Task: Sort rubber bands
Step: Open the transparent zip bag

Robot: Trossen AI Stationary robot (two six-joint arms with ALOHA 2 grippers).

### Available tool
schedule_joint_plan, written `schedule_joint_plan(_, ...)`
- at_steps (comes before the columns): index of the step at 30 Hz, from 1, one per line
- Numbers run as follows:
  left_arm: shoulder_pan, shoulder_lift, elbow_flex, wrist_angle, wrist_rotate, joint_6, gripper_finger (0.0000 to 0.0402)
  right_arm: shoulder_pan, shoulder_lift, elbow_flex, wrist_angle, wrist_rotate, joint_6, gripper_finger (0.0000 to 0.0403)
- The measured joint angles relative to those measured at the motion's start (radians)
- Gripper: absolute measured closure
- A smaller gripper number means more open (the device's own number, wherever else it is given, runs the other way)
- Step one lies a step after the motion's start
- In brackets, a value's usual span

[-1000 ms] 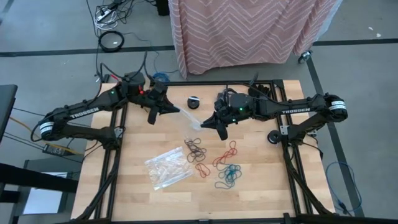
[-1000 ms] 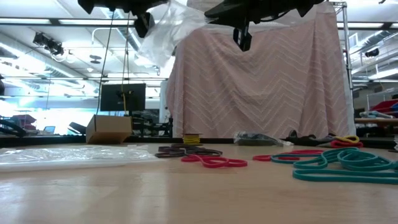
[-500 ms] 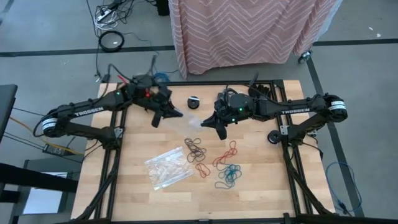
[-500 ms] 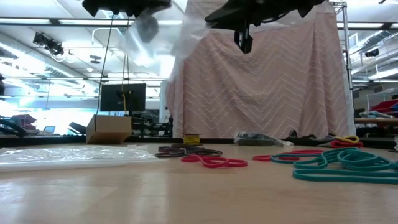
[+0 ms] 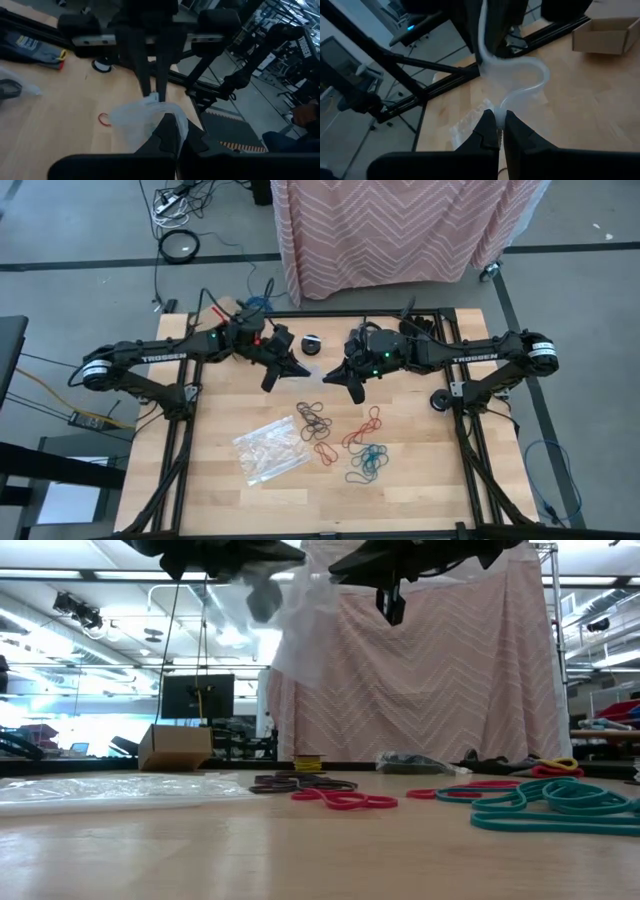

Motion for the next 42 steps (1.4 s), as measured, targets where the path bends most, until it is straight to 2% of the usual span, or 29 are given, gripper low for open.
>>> schedule_joint_plan(4,0.029,-0.02,0.0,-0.007,0.009,0.003,0.0395,0.015,0.0,0.0,-0.011,-0.022,0.001,0.0401)
schedule_joint_plan(10,0.091,-0.033,0.0,-0.04,0.083,0.004,0.0369,0.047,-0.001,0.001,0.051,-0.059,0.001,0.0401)
schedule_joint_plan(19,0.165,-0.039,-0.001,-0.035,0.222,-0.004,0.0302,0.086,-0.002,0.002,0.089,-0.027,0.001,0.0401)
schedule_joint_plan(23,0.166,-0.051,-0.001,-0.03,0.302,-0.06,0.0268,0.1,-0.002,0.002,0.048,0.054,0.001,0.0401)
schedule_joint_plan(27,0.166,-0.078,-0.001,-0.005,0.321,-0.105,0.0243,0.111,-0.002,0.002,-0.046,0.151,0.0,0.0401)
schedule_joint_plan(31,0.167,-0.105,-0.001,0.013,0.231,-0.074,0.0232,0.128,-0.002,0.002,-0.104,0.246,-0.009,0.0401)
schedule_joint_plan(37,0.164,-0.105,-0.001,-0.011,0.142,0.033,0.0233,0.153,-0.002,0.002,-0.144,0.455,-0.044,0.0401)
schedule_joint_plan(42,0.126,-0.099,-0.002,-0.025,0.054,0.088,0.0234,0.173,-0.002,0.013,-0.281,0.681,-0.046,0.0401)
